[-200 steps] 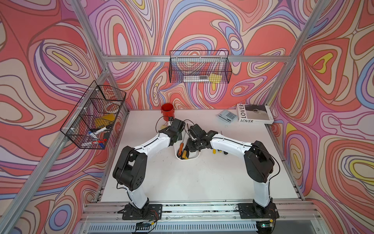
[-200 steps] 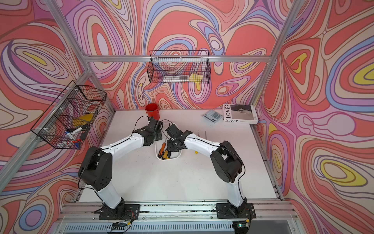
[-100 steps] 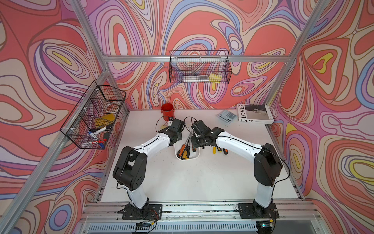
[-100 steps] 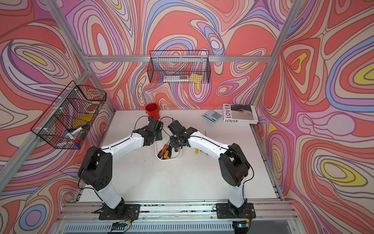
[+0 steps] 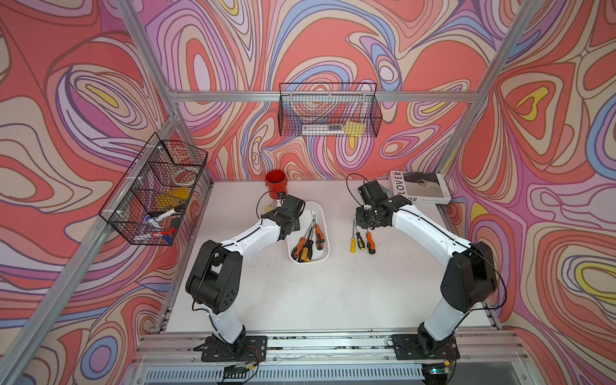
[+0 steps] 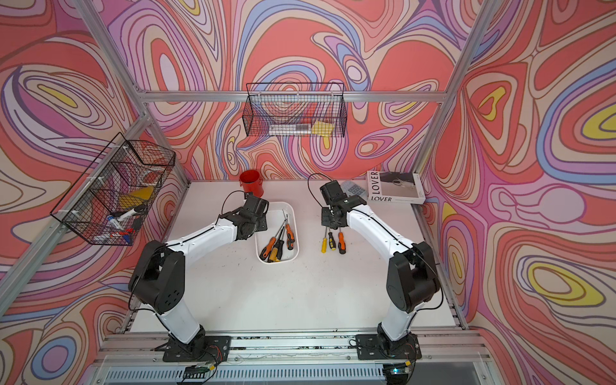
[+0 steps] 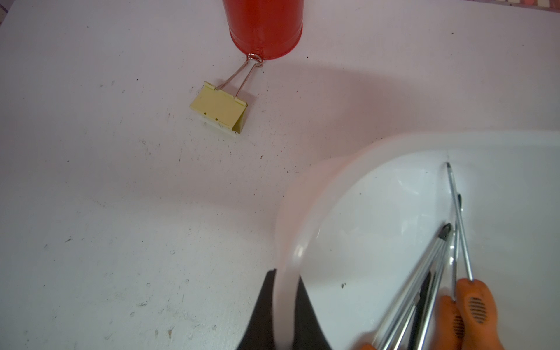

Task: Take out the screwdriver from the storage box
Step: Place the screwdriver at the center of the board.

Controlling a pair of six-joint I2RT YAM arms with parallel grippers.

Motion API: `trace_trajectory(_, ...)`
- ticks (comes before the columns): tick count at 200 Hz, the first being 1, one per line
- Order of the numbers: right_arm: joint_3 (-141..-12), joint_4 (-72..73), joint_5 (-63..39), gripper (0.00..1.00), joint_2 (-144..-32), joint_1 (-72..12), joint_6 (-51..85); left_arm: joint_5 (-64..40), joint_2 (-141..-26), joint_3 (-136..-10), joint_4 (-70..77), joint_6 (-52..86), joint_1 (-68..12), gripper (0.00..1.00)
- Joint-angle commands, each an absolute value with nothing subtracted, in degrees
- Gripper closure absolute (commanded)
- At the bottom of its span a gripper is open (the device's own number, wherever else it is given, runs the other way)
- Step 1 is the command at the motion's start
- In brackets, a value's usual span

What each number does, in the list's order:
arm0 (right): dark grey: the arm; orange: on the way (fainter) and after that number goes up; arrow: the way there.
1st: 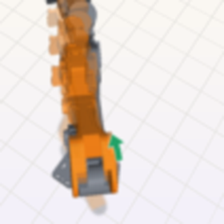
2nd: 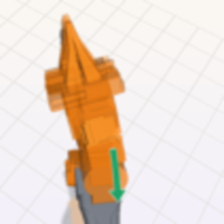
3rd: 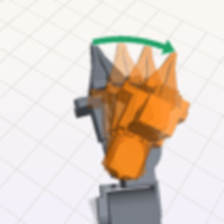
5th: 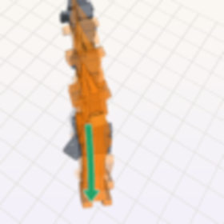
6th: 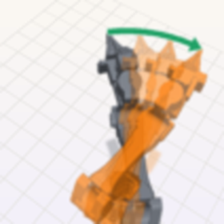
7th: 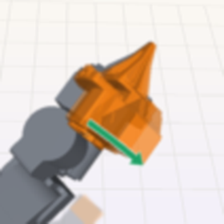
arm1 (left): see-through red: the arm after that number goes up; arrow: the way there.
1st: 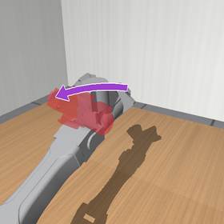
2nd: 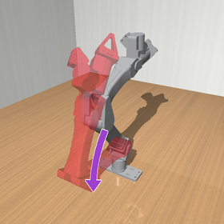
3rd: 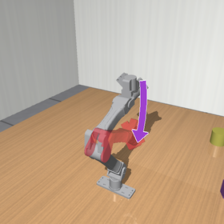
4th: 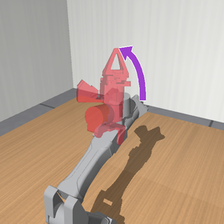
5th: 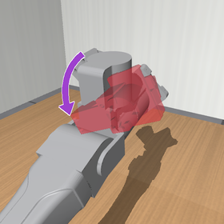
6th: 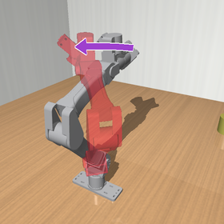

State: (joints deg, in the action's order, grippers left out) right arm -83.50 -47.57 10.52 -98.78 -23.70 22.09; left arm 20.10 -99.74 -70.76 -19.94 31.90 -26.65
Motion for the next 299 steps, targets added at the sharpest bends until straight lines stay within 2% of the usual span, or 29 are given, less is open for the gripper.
trace_trajectory(1, -81.63, -50.8, 12.31, 1.0, -98.75, -21.06, 20.57, 20.21, -99.14, -71.11, -19.41, 31.51, -26.69, 1.0)
trace_trajectory(40, -81.22, -54.55, 16.35, 1.0, -103.1, -17.33, 19.69, 20.64, -98.71, -71.12, -19.62, 31.46, -26.7, 1.0)
trace_trajectory(152, -76.44, -49.46, 10.12, 1.0, -111.99, -15.31, 19.24, 21.27, -97.99, -70.67, -19.71, 30.9, -26.68, 1.0)
trace_trajectory(299, -74.48, -42.66, 2.19, 1.0, -112.41, -15.38, 19.07, 20.65, -98.33, -70.74, -19.85, 31.87, -26.7, 1.0)
